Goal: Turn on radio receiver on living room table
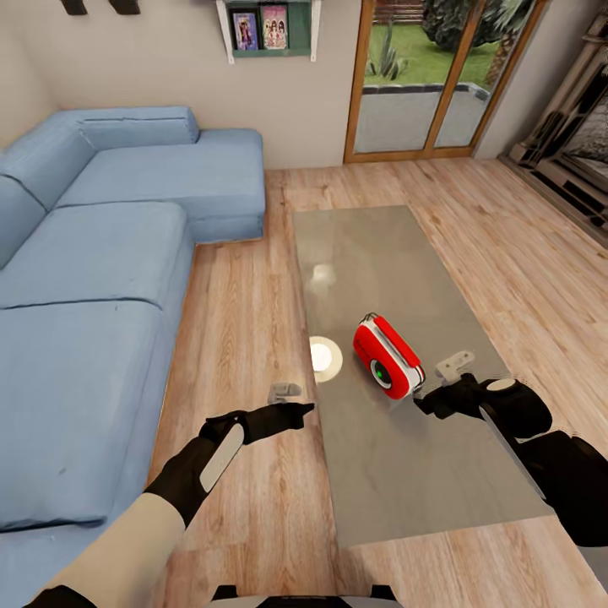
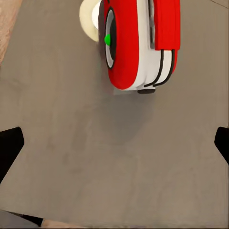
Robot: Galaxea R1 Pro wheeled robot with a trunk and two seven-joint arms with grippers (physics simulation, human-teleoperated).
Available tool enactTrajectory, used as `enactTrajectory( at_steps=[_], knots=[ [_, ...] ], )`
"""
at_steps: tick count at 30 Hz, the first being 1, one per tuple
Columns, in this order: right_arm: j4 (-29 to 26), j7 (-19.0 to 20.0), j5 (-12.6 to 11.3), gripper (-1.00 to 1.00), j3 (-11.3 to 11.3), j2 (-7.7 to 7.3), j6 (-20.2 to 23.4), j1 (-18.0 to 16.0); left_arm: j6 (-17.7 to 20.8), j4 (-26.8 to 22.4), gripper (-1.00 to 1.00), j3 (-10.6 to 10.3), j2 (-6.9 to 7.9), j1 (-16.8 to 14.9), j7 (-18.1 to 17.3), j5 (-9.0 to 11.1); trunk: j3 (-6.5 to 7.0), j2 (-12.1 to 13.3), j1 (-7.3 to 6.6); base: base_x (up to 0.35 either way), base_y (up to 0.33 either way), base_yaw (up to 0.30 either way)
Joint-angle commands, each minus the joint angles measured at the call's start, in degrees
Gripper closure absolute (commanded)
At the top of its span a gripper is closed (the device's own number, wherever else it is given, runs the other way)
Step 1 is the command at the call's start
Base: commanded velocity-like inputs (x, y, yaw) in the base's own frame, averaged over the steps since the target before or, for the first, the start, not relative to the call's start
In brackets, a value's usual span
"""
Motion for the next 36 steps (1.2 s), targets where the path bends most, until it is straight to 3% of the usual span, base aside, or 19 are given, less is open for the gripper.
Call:
enactTrajectory(
  at_steps=[1,10,14,36],
  knots=[
    [0.00,-0.09,0.02,-1.00,0.00,-0.01,0.00,0.49,0.00,0.37,1.00,0.00,0.12,-0.01,0.00,0.02,0.09,0.00,0.00,0.000,0.000,0.000],
    [0.00,-0.45,0.02,-1.00,-0.08,-1.16,0.00,4.78,-0.79,8.15,1.00,-0.02,0.32,-0.01,-0.01,-0.32,0.91,0.00,0.00,0.000,0.000,0.000],
    [0.00,-0.42,0.02,-1.00,-0.09,-1.63,0.00,5.08,-4.99,12.58,1.00,-0.01,0.32,-0.01,-0.23,-0.51,1.27,0.00,0.00,0.000,0.000,0.000],
    [0.00,-0.45,-0.60,-1.00,-0.18,-1.87,0.00,6.38,-5.84,13.38,1.00,-0.01,0.31,-0.02,-0.30,-0.73,3.25,0.00,0.00,0.000,0.000,0.000]
  ],
)
